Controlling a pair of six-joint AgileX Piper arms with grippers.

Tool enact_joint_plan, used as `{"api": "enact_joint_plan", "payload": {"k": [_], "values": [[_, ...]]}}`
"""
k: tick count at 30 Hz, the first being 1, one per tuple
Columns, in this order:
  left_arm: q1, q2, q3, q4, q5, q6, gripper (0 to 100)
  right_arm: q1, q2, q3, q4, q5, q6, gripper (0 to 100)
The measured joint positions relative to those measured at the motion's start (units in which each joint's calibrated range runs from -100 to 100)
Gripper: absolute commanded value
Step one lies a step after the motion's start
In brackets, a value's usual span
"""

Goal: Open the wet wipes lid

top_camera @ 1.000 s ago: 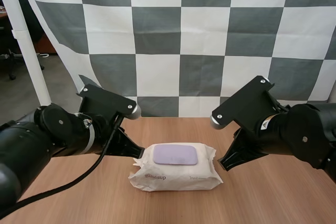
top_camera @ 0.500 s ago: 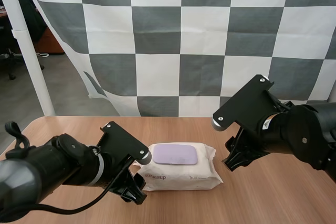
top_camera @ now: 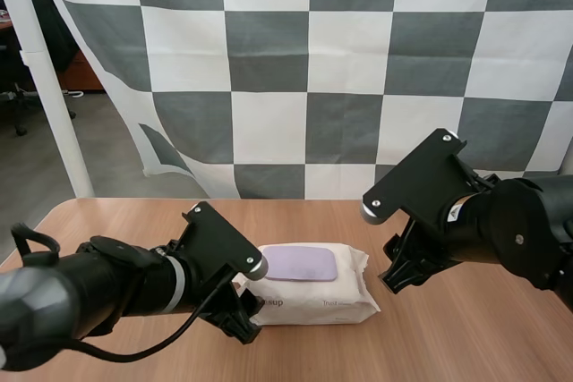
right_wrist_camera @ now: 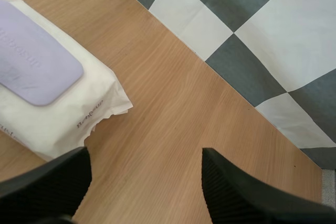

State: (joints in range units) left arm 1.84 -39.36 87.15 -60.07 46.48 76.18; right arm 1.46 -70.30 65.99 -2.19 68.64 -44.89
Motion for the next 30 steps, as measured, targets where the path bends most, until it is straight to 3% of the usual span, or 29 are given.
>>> {"api": "enact_joint_plan", "payload": {"k": [11, 20, 22, 24, 26, 30], "values": [[0.00, 15.95, -3.98, -2.88, -0.45, 15.73, 100, 0.00, 0.00, 0.00, 0.00, 0.00, -0.30, 100], [0.00, 25.57, -8.97, -5.81, 7.61, 16.15, 99, 0.00, 0.00, 0.00, 0.00, 0.12, -0.30, 100], [0.00, 26.45, -9.27, -5.95, 9.06, 16.15, 79, 0.00, 0.00, 0.00, 0.00, 0.60, -0.30, 100], [0.00, 27.40, -9.45, -5.95, 9.24, 16.20, 49, 0.00, 0.00, 0.00, 0.00, 0.80, -0.30, 100], [0.00, 28.23, -9.49, -6.03, 9.49, 16.20, 2, 0.00, 0.00, 0.00, 0.24, 0.94, -0.30, 100], [0.00, 29.09, -9.49, -7.14, 9.49, 16.27, 0, 0.00, 0.00, 0.00, 1.31, 1.88, -0.98, 100]]}}
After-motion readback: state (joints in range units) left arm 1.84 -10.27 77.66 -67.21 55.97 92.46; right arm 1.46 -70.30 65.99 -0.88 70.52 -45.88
